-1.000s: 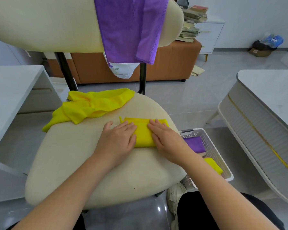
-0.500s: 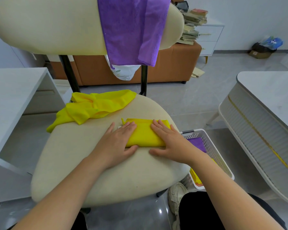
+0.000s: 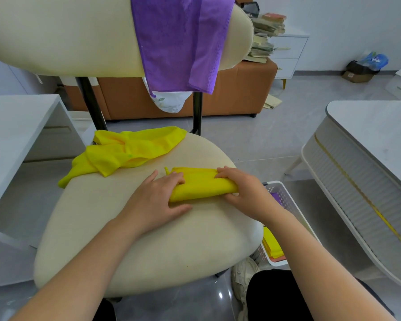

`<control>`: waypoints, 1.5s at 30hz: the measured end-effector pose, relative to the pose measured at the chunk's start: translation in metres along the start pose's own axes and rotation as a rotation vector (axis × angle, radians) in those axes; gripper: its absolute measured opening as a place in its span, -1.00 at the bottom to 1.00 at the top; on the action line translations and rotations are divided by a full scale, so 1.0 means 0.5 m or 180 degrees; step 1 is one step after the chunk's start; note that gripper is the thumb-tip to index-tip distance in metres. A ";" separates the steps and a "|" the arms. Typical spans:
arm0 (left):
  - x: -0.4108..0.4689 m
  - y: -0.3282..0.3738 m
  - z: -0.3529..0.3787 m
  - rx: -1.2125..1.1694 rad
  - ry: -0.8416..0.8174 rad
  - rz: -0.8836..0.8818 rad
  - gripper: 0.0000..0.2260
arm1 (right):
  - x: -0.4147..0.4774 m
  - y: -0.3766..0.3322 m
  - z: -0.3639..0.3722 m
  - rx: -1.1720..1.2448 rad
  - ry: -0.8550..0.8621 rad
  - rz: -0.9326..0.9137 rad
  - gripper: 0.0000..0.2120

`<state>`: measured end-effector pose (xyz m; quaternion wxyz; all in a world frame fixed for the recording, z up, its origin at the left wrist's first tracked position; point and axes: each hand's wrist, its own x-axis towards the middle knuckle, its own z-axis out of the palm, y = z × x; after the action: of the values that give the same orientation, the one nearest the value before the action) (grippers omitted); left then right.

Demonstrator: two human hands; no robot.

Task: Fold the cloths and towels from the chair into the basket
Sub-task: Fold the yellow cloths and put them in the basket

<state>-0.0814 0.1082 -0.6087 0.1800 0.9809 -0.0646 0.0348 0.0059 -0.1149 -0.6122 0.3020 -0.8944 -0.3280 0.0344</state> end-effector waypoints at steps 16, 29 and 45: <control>0.020 0.022 -0.015 -0.2836 0.1265 -0.0886 -0.83 | 0.013 -0.040 -0.014 0.2167 0.0793 0.0641 -0.73; 0.051 0.060 0.039 -0.1834 0.1791 -0.1829 -0.74 | 0.035 -0.061 0.034 0.0911 0.1486 0.1206 -0.72; 0.221 0.255 0.059 -0.2621 0.1090 -0.1999 -0.65 | -0.012 0.050 -0.138 0.5218 0.1717 0.1927 -0.74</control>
<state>0.0117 -0.0332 -0.5817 0.5589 0.7818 0.2535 0.1104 0.0334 -0.1694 -0.5710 0.8871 -0.4254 0.1294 0.1242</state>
